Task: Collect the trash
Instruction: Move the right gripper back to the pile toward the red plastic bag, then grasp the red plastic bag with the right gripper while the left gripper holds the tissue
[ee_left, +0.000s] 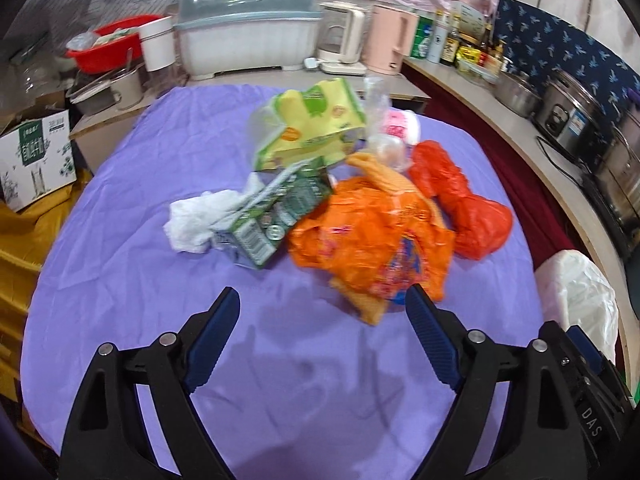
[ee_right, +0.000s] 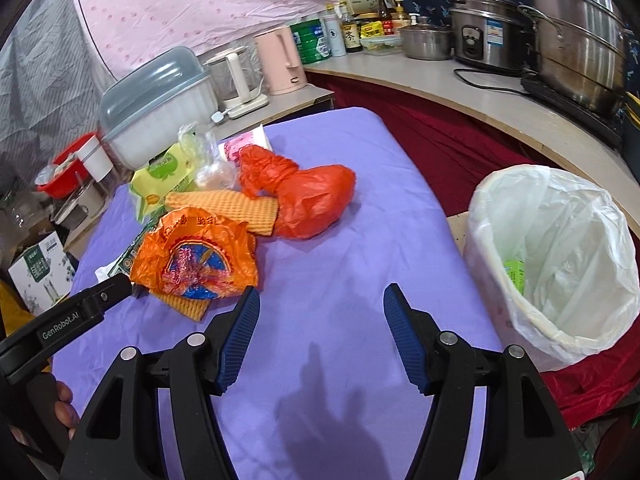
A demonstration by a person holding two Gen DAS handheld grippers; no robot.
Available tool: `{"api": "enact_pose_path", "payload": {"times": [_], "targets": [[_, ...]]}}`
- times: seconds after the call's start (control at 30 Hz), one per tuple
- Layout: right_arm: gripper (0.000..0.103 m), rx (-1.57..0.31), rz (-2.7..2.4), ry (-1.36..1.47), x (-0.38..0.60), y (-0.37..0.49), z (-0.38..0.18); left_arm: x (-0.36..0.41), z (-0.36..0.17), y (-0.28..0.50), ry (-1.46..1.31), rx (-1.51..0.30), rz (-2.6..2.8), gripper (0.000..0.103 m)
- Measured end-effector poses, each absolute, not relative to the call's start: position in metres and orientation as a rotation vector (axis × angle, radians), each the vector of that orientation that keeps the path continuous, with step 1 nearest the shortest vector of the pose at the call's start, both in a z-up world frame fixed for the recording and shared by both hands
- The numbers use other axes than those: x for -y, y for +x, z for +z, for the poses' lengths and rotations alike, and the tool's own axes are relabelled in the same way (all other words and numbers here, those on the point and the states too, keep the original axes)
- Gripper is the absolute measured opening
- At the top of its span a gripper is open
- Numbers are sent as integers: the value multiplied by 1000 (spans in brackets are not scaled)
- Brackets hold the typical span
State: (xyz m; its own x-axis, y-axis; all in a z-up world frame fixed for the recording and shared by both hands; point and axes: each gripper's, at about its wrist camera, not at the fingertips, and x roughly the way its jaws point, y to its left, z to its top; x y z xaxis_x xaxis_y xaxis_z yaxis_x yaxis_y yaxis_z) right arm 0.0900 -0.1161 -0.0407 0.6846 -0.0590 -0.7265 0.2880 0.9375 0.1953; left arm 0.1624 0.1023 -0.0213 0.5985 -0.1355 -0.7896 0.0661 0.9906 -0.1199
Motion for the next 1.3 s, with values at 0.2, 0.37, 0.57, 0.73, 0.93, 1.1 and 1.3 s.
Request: {"api": "enact_pose_path", "payload": {"times": [0.2,0.37,0.57,0.73,0.93,1.1,1.3], "targets": [[62,-818,-197,302,110,107,-50,-132,-31,170,-83,-932,-69,81],[62,-822,-205,315,114,128,-53,-150,-33,181,-102,-936,-30,81],[62,-822,-213,335,120,164,-57,-176,-34,197,-133,-934,21,81],[62,-803,-211,318,117,188,-53,-195,-36,213,-155,-935,58,86],[62,-831,-248,343,123,206,-70,-211,-47,229,-178,-952,82,86],[62,-861,-269,370,125,216,-87,-212,-57,238,-177,-976,73,86],[37,-877,-263,390,128,225,-98,-206,-69,253,-155,-989,61,81]]}}
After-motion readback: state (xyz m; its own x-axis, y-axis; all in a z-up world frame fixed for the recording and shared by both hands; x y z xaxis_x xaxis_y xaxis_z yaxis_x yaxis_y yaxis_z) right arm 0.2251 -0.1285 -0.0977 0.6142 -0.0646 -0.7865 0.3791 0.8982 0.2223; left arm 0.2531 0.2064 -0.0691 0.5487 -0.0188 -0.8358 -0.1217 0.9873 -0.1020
